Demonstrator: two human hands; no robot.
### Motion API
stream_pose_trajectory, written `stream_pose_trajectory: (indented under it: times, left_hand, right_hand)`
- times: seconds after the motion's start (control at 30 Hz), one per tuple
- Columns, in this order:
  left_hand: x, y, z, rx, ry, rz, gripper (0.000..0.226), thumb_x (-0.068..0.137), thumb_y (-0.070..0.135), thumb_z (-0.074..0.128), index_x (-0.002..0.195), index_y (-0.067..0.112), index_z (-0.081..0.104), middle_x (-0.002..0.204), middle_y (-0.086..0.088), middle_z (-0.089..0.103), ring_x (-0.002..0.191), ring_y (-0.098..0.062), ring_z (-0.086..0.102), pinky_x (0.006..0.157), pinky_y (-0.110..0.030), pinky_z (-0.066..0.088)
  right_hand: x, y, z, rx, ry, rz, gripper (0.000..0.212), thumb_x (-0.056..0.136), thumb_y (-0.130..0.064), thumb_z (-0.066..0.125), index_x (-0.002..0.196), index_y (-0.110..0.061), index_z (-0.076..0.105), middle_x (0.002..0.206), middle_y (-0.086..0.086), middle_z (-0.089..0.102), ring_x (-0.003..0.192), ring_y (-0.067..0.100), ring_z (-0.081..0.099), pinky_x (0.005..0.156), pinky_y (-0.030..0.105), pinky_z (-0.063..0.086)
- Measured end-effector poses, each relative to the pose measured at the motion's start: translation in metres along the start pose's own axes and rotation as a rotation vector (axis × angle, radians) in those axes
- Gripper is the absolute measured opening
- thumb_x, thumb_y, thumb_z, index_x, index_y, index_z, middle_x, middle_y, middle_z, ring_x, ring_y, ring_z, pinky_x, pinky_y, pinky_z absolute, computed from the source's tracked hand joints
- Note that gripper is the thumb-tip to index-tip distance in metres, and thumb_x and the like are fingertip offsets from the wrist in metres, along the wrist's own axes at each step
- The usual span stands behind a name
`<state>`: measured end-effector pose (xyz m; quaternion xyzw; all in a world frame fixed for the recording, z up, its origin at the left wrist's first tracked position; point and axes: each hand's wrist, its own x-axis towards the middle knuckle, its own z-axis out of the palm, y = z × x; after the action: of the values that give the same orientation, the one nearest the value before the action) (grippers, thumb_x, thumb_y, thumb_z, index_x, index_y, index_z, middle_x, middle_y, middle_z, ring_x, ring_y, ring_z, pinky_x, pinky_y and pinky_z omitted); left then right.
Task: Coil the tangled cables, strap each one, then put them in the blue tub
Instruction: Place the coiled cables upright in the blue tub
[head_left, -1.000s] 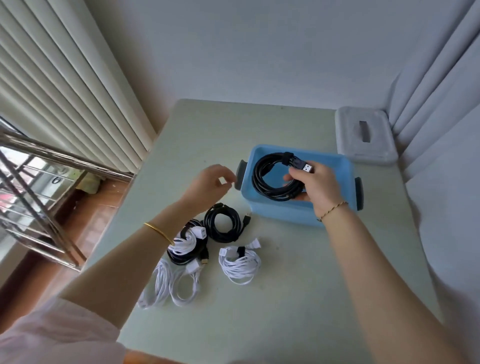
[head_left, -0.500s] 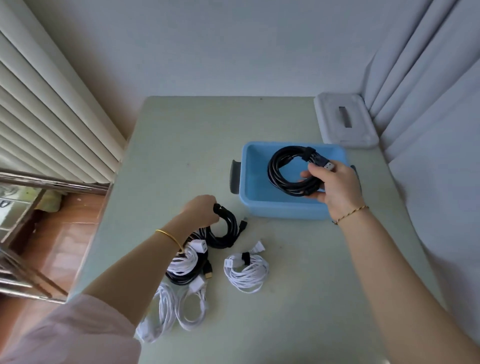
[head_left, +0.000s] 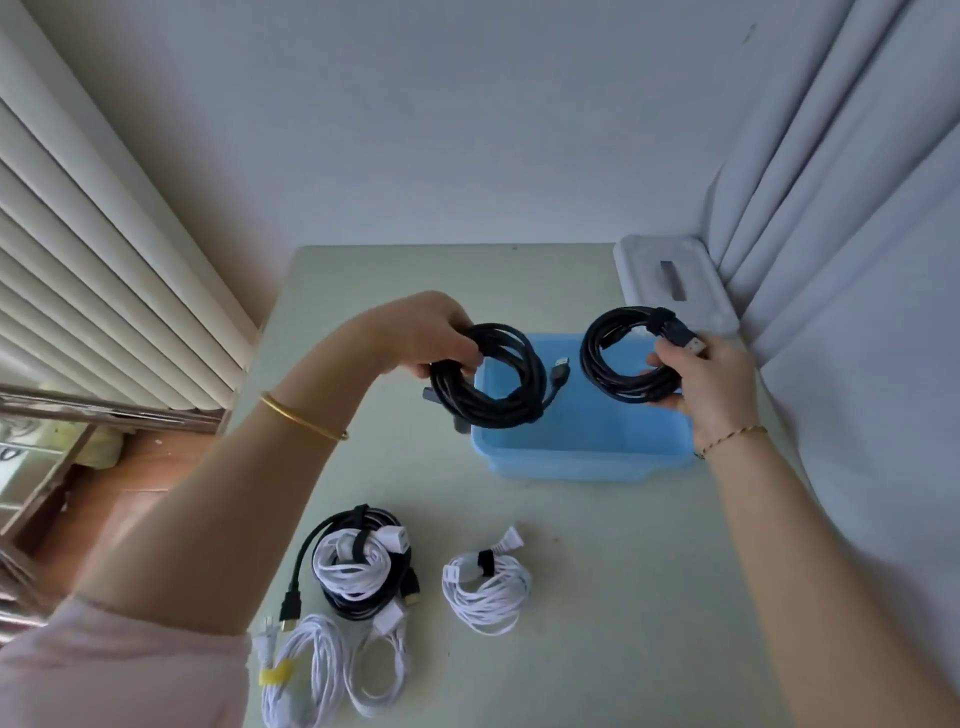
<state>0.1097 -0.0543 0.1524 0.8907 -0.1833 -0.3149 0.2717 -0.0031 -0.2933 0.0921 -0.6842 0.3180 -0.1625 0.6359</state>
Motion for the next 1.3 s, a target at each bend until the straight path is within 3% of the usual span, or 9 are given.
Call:
stream_pose_trajectory:
  times: [0.23, 0.37, 0.53, 0.67, 0.87, 1.0, 1.1, 1.2, 1.3]
  left_hand:
    - [0.078, 0.025, 0.087, 0.119, 0.095, -0.053, 0.027, 0.085, 0.014, 0.061, 0.066, 0.007, 0.043, 0.059, -0.003, 0.042, 0.050, -0.016, 0.041, 0.046, -0.024, 0.032]
    - [0.107, 0.020, 0.126, 0.166, 0.070, -0.106, 0.035, 0.089, 0.012, 0.058, 0.061, 0.011, 0.036, 0.057, -0.002, 0.040, 0.048, -0.014, 0.037, 0.042, -0.024, 0.028]
    - [0.121, 0.006, 0.141, 0.226, 0.081, -0.241, 0.029, 0.092, 0.003, 0.050, 0.066, 0.011, 0.038, 0.065, -0.003, 0.043, 0.053, -0.015, 0.039, 0.046, -0.025, 0.031]
    - [0.125, 0.001, 0.142, 0.265, 0.025, -0.293, 0.008, 0.093, 0.001, 0.047, 0.089, 0.005, 0.052, 0.074, -0.006, 0.049, 0.073, -0.022, 0.053, 0.067, -0.029, 0.045]
    - [0.134, -0.004, 0.153, 0.483, 0.008, -0.294, 0.048, 0.094, 0.005, 0.043, 0.139, -0.001, 0.027, 0.129, -0.018, 0.053, 0.116, -0.033, 0.054, 0.088, -0.036, 0.044]
    - [0.131, 0.008, 0.149, 0.777, -0.022, -0.265, 0.044, 0.094, 0.010, 0.049, 0.137, 0.003, 0.040, 0.139, -0.017, 0.033, 0.128, -0.030, 0.035, 0.092, -0.031, 0.044]
    - [0.126, 0.013, 0.138, 0.707, 0.015, -0.155, 0.036, 0.094, 0.008, 0.050, 0.130, 0.002, 0.046, 0.133, -0.017, 0.038, 0.122, -0.031, 0.041, 0.090, -0.036, 0.045]
    - [0.104, 0.012, 0.115, 0.358, 0.114, -0.025, 0.026, 0.095, 0.014, 0.050, 0.119, 0.007, 0.055, 0.117, -0.012, 0.057, 0.103, -0.026, 0.058, 0.078, -0.030, 0.046]
    - [0.062, 0.004, 0.089, 0.026, 0.090, 0.020, 0.016, 0.092, 0.018, 0.052, 0.096, 0.006, 0.062, 0.078, -0.003, 0.068, 0.060, -0.016, 0.058, 0.047, -0.018, 0.041]
  right_hand:
    - [0.026, 0.011, -0.017, -0.696, 0.097, -0.365, 0.020, 0.086, -0.021, 0.059, 0.073, -0.007, 0.056, 0.076, 0.017, 0.058, 0.060, 0.031, 0.051, 0.047, 0.026, 0.035]
    - [0.031, 0.021, -0.004, -1.028, -0.028, -0.234, 0.017, 0.093, -0.022, 0.054, 0.097, -0.006, 0.056, 0.114, 0.013, 0.046, 0.070, 0.030, 0.051, 0.063, 0.032, 0.042]
    - [0.039, 0.031, 0.015, -1.290, -0.239, -0.162, 0.020, 0.094, -0.011, 0.051, 0.113, -0.007, 0.047, 0.118, 0.012, 0.045, 0.064, 0.019, 0.044, 0.062, 0.030, 0.038]
    - [0.056, 0.044, 0.028, -1.380, -0.390, -0.161, 0.021, 0.089, 0.002, 0.047, 0.108, -0.007, 0.047, 0.094, 0.009, 0.046, 0.060, 0.018, 0.043, 0.057, 0.031, 0.038]
    - [0.069, 0.063, 0.040, -1.518, -0.503, -0.177, 0.021, 0.084, 0.007, 0.048, 0.095, -0.011, 0.051, 0.069, 0.002, 0.043, 0.087, 0.023, 0.050, 0.060, 0.029, 0.039]
    - [0.067, 0.061, 0.044, -1.523, -0.501, -0.180, 0.028, 0.082, 0.009, 0.052, 0.106, -0.006, 0.051, 0.095, 0.011, 0.054, 0.118, 0.029, 0.042, 0.072, 0.031, 0.045]
    - [0.056, 0.050, 0.042, -1.489, -0.461, -0.200, 0.034, 0.085, 0.006, 0.051, 0.117, -0.005, 0.050, 0.119, 0.014, 0.049, 0.115, 0.031, 0.044, 0.074, 0.032, 0.042]
    - [0.032, 0.037, 0.040, -1.362, -0.364, -0.357, 0.019, 0.089, 0.001, 0.047, 0.104, -0.009, 0.052, 0.108, 0.010, 0.052, 0.097, 0.028, 0.052, 0.066, 0.033, 0.041]
    - [-0.009, 0.030, 0.048, -1.051, -0.587, -0.403, 0.012, 0.092, -0.013, 0.048, 0.094, -0.012, 0.059, 0.095, 0.004, 0.062, 0.087, 0.025, 0.059, 0.071, 0.035, 0.049]
